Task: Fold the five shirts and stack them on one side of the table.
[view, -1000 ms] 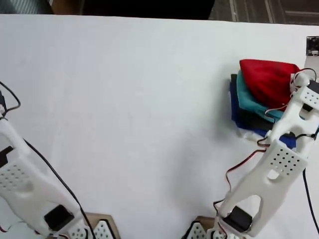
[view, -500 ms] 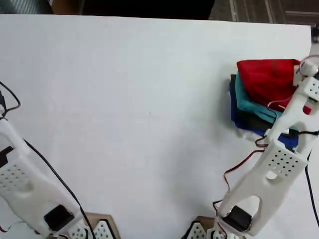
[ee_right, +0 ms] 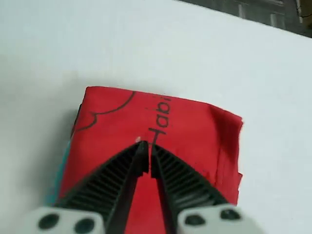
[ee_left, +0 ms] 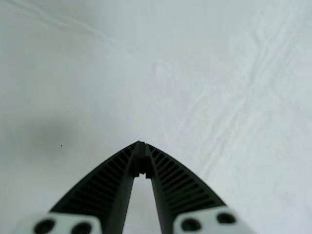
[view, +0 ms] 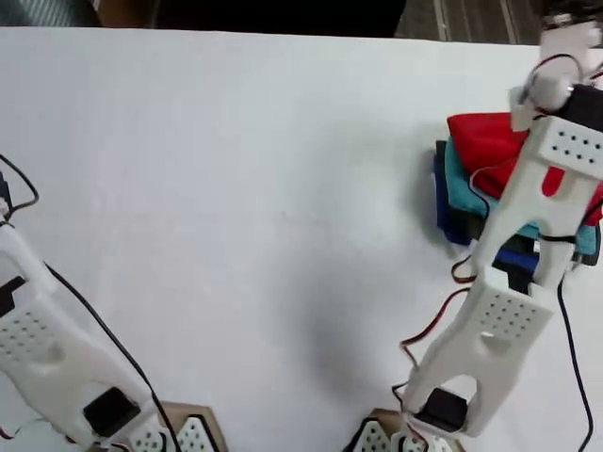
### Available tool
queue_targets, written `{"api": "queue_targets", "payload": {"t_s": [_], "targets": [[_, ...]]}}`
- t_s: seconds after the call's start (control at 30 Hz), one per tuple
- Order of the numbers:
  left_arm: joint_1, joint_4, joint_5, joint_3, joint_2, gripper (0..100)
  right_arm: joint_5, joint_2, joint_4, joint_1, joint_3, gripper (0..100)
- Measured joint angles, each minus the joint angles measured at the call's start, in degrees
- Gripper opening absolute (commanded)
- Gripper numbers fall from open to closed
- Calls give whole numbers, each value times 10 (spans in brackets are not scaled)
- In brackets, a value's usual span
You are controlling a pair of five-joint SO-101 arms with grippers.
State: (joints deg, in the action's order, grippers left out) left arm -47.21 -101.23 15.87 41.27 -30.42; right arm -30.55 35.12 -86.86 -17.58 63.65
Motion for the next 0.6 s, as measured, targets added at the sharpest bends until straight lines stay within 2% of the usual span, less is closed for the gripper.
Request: {"api": "queue_targets", "payload": {"t_s": [0.43, 0.6], "targets": [[0, 0, 0, 0, 0, 26, 0, 84, -105, 2, -3, 22], [0, 0, 0, 0, 0, 26, -47, 83, -107, -4, -76, 22]]}}
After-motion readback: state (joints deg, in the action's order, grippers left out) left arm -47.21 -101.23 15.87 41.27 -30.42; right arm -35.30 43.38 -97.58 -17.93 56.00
